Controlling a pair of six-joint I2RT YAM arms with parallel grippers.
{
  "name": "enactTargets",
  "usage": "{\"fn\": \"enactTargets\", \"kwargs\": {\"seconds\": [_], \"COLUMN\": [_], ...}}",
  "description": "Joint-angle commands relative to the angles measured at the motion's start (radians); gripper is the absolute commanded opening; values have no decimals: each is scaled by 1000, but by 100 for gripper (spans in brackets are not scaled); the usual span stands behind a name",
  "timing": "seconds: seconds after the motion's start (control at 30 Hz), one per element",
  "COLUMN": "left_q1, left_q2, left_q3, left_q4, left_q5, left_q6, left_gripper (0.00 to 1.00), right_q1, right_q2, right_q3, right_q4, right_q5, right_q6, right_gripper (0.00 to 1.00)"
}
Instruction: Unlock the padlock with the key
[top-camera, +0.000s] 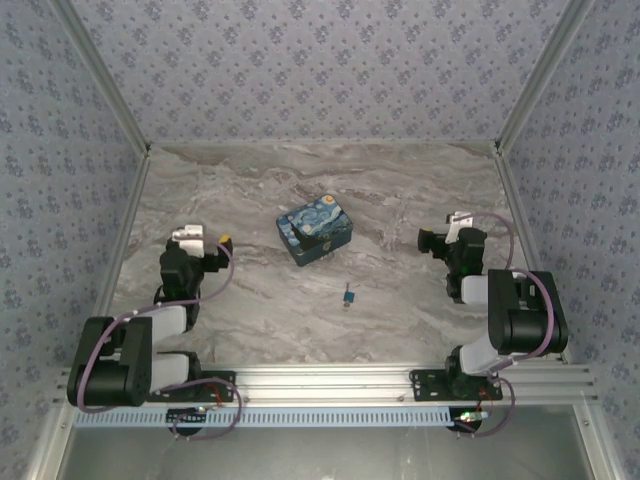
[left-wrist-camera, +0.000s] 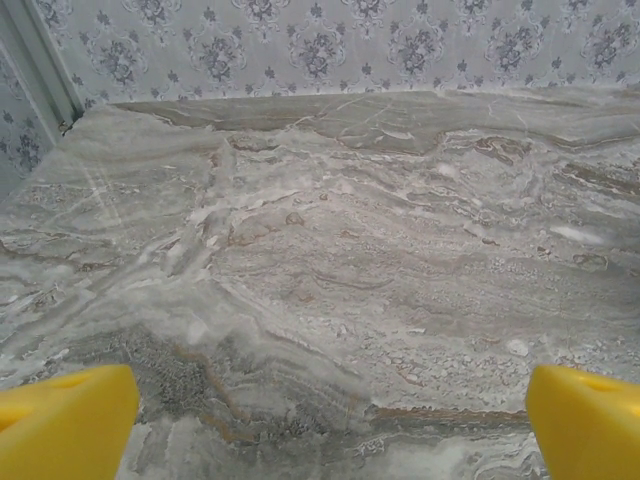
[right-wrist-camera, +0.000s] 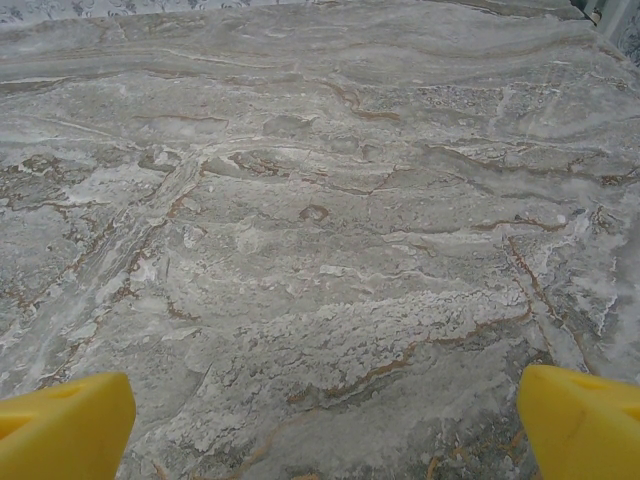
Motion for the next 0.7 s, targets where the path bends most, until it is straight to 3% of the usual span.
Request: {"fn": "enactTargets", "kwargs": {"seconds": [0.0,0.2,0.23,0.3,0.37,0.67], "left_q1": [8,11,11,21,71,61], "left_q2": [57,316,296,258,276,281], "left_q3": [-19,4,33,163,237,231], "left_q4": [156,395,322,18,-102,-80], "left_q5": [14,5,-18,-50,-22,-56], "left_q6": [42,48,37,10,-50,-39], "left_gripper": [99,99,99,99,99,99], "right_q1": [7,9,8,9,12,29], "right_q2": [3,4,4,4,4,4], "right_q3": [19,22,22,23,24,26], "right_q4": [-2,-5,-6,-7,-9,-10], "right_q5": [11,14,15,20,23,51], "right_q6": [-19,-20,-20,-21,-22,-33], "right_gripper": [100,100,100,100,100,100]}}
